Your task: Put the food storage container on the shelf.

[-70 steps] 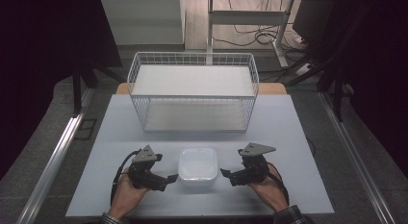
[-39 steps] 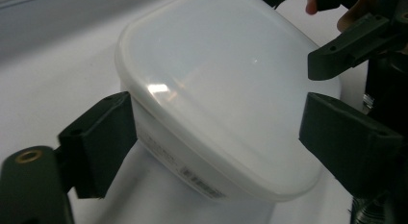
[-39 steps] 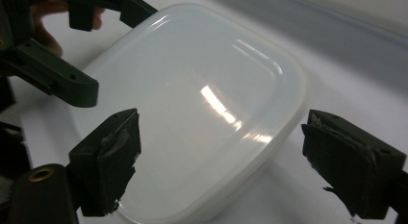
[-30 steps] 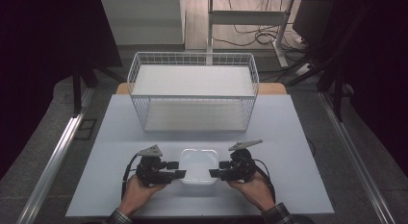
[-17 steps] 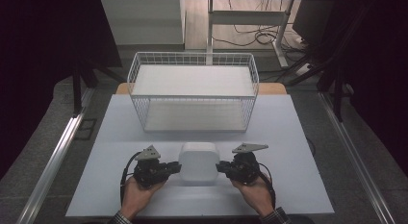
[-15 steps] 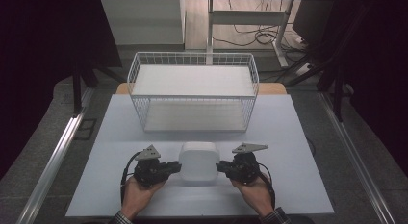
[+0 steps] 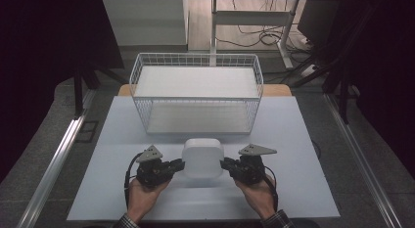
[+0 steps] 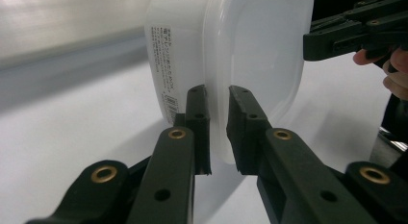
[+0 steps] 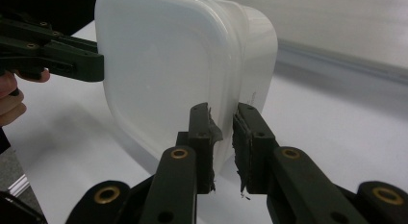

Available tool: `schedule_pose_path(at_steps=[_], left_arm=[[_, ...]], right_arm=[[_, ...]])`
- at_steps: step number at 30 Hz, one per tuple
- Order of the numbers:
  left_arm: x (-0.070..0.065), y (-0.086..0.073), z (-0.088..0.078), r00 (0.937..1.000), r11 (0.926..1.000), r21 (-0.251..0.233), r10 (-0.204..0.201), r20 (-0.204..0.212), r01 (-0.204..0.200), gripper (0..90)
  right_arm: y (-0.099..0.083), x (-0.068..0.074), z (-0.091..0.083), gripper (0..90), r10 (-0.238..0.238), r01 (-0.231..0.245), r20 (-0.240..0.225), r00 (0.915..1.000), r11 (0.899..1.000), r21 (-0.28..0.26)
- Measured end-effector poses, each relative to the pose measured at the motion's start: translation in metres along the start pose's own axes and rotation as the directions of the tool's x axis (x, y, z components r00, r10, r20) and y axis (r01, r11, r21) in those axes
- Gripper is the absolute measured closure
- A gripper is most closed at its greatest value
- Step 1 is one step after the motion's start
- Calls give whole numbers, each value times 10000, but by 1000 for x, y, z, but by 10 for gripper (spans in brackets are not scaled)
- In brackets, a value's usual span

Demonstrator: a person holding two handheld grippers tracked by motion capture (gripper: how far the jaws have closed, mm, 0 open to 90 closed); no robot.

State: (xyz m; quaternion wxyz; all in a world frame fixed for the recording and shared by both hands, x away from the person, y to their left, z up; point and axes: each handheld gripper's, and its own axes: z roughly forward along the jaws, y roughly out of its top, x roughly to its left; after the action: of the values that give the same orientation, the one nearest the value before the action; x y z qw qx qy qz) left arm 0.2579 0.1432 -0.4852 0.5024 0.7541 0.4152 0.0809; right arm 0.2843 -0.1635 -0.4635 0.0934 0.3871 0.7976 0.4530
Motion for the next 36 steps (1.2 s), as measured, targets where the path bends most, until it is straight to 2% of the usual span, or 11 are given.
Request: schedule_pose_path(at_steps=[7,19,31,36], left_arm=[[-2,16,-10,9994,9986,-469,250,-235,-261,802],[-2,60,-24,9950,9908,-1037,815,-572,-871,802],[2,102,-37,9906,9798,-1551,1162,-717,-1261,801],[8,117,-42,9916,9770,-1760,1096,-690,-1203,800]], right_arm=[[17,3,-6,776,-409,410,35,9992,9981,-470],[59,2,-17,775,-874,892,202,9960,9885,-1221],[101,-1,-27,774,-1043,1072,256,9942,9781,-1787],[120,0,-27,774,-1028,1058,254,9944,9756,-1926]])
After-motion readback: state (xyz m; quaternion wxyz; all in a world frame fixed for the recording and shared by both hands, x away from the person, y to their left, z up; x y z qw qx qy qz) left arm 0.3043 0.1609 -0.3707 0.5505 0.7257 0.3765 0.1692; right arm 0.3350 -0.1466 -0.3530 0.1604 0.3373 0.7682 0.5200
